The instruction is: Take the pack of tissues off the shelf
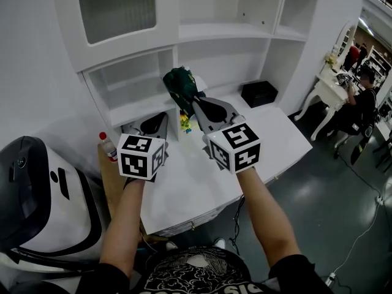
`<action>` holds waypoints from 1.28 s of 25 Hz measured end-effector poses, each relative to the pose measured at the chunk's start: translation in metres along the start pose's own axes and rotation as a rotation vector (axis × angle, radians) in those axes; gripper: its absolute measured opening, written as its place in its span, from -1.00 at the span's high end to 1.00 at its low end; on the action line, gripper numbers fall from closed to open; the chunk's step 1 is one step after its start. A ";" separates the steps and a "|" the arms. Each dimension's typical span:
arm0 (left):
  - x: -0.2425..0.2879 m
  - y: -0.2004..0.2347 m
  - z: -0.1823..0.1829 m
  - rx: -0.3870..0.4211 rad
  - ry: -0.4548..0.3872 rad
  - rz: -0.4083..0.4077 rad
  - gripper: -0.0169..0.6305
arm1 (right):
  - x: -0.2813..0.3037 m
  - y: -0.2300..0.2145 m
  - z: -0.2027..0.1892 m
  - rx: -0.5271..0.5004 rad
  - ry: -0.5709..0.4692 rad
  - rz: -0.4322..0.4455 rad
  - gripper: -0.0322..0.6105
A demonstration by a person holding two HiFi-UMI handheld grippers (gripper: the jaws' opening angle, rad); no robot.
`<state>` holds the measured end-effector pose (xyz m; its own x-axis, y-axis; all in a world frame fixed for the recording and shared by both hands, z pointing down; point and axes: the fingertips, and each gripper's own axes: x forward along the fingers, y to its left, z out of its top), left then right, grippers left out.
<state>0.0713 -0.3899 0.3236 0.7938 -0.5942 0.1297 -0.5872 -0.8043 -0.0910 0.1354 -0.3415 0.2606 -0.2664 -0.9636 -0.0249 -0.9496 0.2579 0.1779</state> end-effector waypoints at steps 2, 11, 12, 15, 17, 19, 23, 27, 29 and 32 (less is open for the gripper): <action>0.008 -0.014 0.004 0.007 -0.002 -0.014 0.92 | -0.012 -0.015 -0.004 0.011 0.003 -0.025 0.88; 0.041 -0.062 0.009 0.020 0.004 -0.074 0.92 | -0.053 -0.077 -0.033 0.078 0.043 -0.159 0.88; 0.046 -0.069 0.010 0.021 0.003 -0.084 0.92 | -0.058 -0.085 -0.037 0.085 0.051 -0.176 0.88; 0.060 -0.087 0.014 0.027 -0.003 -0.115 0.92 | -0.070 -0.104 -0.048 0.099 0.074 -0.224 0.88; 0.068 -0.098 0.016 0.030 -0.005 -0.135 0.92 | -0.078 -0.116 -0.056 0.110 0.086 -0.256 0.88; 0.074 -0.108 0.016 0.034 -0.006 -0.151 0.92 | -0.086 -0.127 -0.063 0.120 0.098 -0.285 0.88; 0.084 -0.123 0.017 0.038 -0.009 -0.177 0.92 | -0.100 -0.142 -0.076 0.133 0.119 -0.331 0.88; 0.091 -0.128 0.018 0.041 -0.009 -0.194 0.92 | -0.102 -0.147 -0.082 0.132 0.132 -0.345 0.88; 0.094 -0.128 0.018 0.043 -0.009 -0.200 0.92 | -0.101 -0.148 -0.082 0.129 0.134 -0.348 0.88; 0.095 -0.128 0.018 0.044 -0.010 -0.204 0.92 | -0.100 -0.148 -0.083 0.126 0.137 -0.350 0.88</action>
<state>0.2246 -0.3437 0.3300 0.8972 -0.4189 0.1401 -0.4070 -0.9072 -0.1064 0.3167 -0.2889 0.3188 0.0935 -0.9931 0.0709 -0.9942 -0.0894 0.0595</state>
